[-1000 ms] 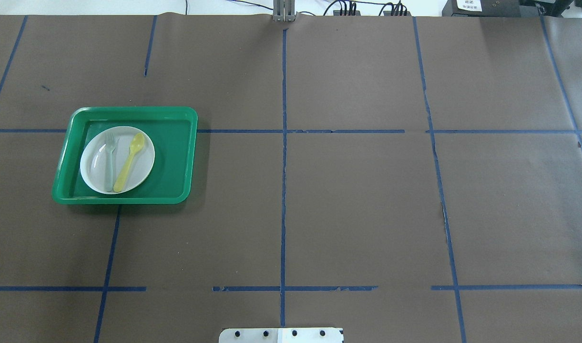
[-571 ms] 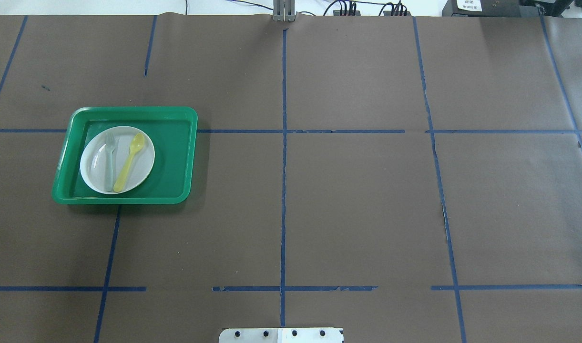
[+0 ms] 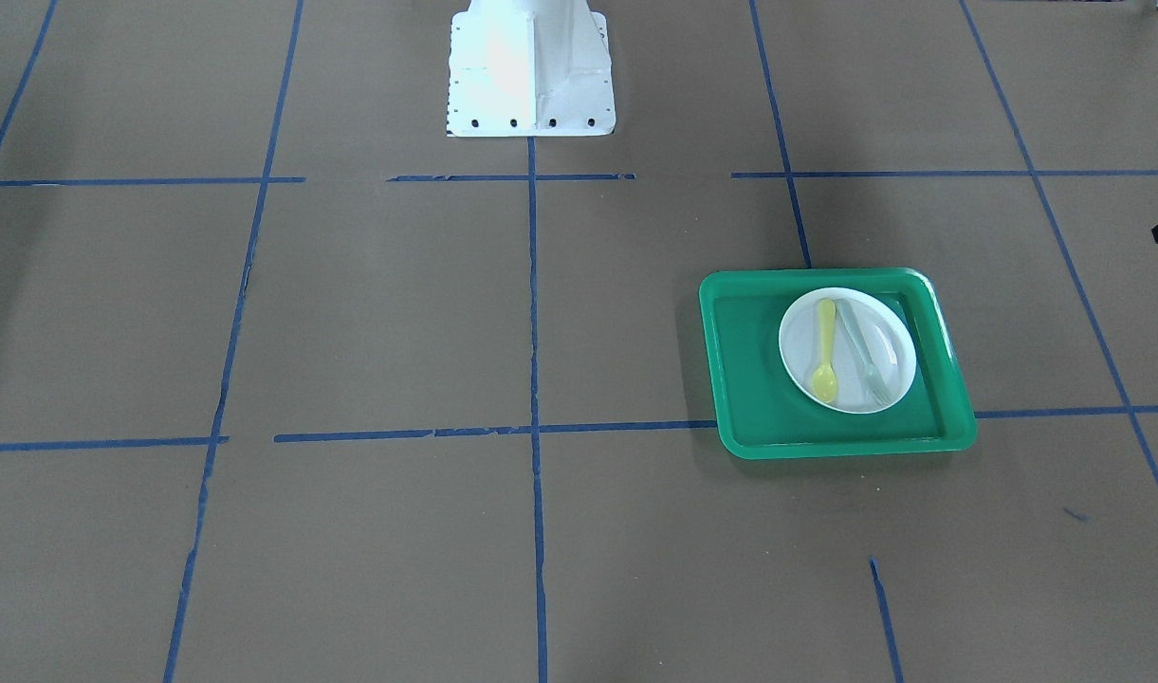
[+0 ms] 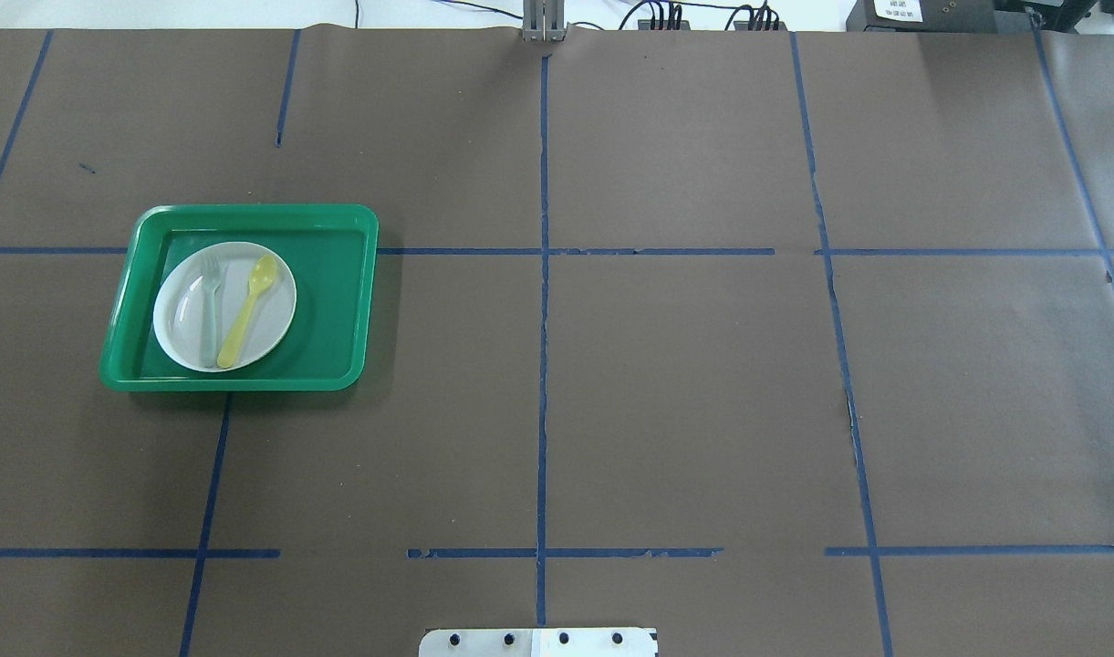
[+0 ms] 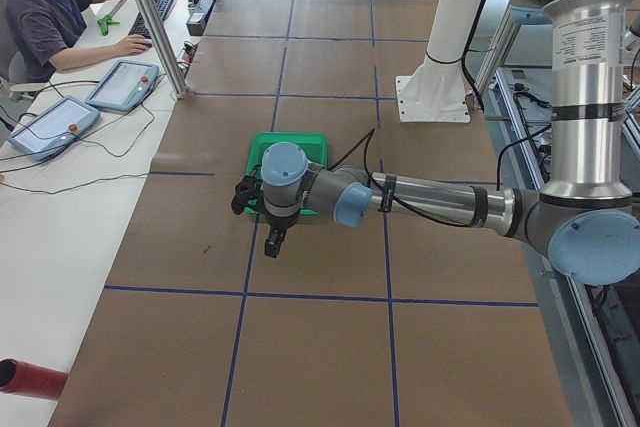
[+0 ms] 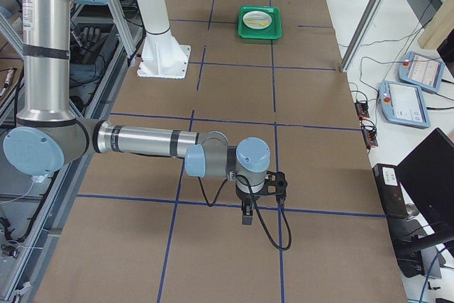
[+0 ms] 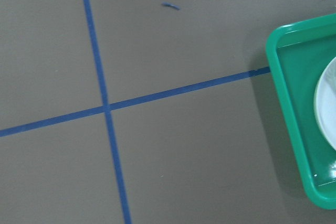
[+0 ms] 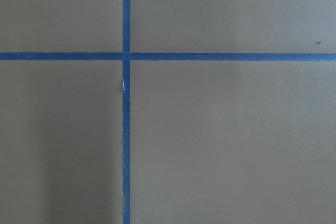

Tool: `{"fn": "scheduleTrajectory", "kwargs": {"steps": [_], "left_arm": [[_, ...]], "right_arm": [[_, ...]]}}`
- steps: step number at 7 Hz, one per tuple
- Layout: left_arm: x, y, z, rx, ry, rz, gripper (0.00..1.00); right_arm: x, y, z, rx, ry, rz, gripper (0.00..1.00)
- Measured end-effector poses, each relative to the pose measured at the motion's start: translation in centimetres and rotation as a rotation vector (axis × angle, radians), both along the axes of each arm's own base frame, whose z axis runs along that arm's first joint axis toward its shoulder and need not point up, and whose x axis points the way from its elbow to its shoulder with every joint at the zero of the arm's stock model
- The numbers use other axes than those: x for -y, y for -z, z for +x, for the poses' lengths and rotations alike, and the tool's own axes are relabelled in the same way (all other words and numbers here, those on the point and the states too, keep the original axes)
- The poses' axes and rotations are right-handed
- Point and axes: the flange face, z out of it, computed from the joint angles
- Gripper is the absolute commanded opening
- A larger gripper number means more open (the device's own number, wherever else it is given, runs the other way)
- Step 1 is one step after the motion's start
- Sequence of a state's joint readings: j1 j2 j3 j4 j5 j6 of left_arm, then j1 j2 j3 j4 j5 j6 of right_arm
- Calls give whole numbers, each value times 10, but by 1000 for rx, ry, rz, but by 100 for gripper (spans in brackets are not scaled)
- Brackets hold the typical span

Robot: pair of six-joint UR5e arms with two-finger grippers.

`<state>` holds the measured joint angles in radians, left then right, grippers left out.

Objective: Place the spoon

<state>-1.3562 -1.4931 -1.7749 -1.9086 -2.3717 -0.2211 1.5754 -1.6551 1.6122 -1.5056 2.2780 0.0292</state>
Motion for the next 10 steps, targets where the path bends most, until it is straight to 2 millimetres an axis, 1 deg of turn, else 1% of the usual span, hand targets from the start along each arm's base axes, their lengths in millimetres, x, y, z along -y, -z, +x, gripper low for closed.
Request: {"fn": "scheduleTrajectory", "kwargs": {"steps": [3, 5, 6, 7, 8, 9, 10], "left_arm": [[29, 57, 105, 8, 16, 23, 100], [40, 93, 183, 12, 32, 16, 99], [43, 105, 218, 13, 34, 7, 98], [42, 109, 250, 15, 23, -2, 95], [40, 106, 273, 20, 11, 3, 87], [39, 97, 287, 22, 5, 14, 50], [38, 90, 295, 20, -2, 23, 50]], "right_arm": [[0, 0, 0, 0, 0, 0, 100], [0, 0, 0, 0, 0, 1, 100], [0, 0, 0, 0, 0, 1, 100], [0, 0, 0, 0, 0, 1, 100], [0, 0, 0, 0, 0, 1, 100], [0, 0, 0, 0, 0, 0, 100], [0, 0, 0, 0, 0, 0, 100]]}}
